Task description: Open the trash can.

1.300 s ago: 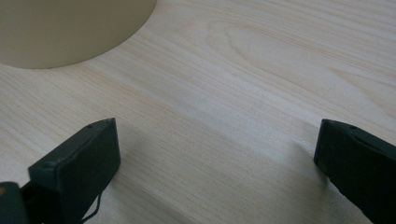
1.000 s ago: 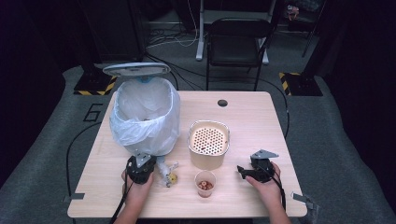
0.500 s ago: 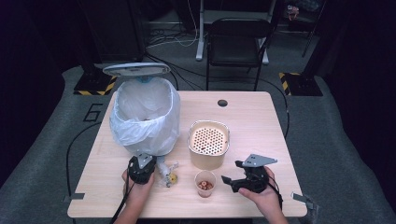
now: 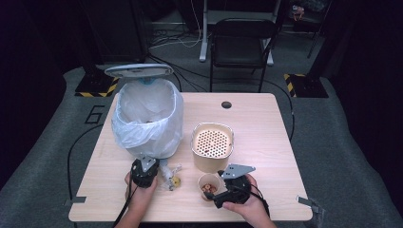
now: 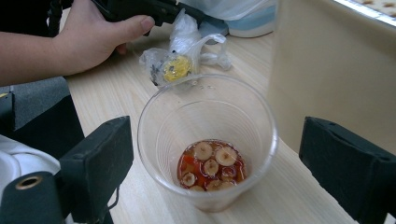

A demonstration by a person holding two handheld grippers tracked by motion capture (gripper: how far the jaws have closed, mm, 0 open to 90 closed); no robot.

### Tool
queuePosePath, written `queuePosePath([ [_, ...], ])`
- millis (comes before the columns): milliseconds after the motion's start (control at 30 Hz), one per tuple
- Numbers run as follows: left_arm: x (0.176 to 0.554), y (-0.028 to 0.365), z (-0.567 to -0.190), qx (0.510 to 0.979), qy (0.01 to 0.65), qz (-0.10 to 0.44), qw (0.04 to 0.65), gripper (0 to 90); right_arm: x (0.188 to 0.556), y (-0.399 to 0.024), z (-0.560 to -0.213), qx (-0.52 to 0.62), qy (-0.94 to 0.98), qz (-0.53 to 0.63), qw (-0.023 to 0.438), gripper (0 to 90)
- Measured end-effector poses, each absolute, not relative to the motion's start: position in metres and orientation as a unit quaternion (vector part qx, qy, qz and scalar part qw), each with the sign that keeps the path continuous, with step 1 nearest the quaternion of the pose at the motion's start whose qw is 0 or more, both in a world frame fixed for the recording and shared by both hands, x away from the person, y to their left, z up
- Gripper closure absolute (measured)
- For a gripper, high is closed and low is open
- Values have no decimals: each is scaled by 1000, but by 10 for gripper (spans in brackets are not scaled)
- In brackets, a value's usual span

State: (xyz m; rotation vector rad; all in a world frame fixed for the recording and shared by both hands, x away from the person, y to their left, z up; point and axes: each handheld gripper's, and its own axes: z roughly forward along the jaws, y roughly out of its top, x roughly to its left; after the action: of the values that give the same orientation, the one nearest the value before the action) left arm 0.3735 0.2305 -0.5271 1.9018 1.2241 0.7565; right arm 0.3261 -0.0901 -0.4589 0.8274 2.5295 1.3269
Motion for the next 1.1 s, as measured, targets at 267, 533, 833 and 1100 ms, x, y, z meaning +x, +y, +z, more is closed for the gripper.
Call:
queuePosePath([
  [267,373,229,-527,747,469,306,358,900,329,-77,-472,271,857,431,85,127],
  [533,373,229,-527,746,468,309,359,900,328,-68,-481,257,862,427,96,229],
  [833,373,230,-527,745,470,304,362,900,328,-80,-480,268,860,421,108,254],
  [1100,373,230,-527,745,471,303,363,900,336,-121,-477,324,842,411,128,283],
])
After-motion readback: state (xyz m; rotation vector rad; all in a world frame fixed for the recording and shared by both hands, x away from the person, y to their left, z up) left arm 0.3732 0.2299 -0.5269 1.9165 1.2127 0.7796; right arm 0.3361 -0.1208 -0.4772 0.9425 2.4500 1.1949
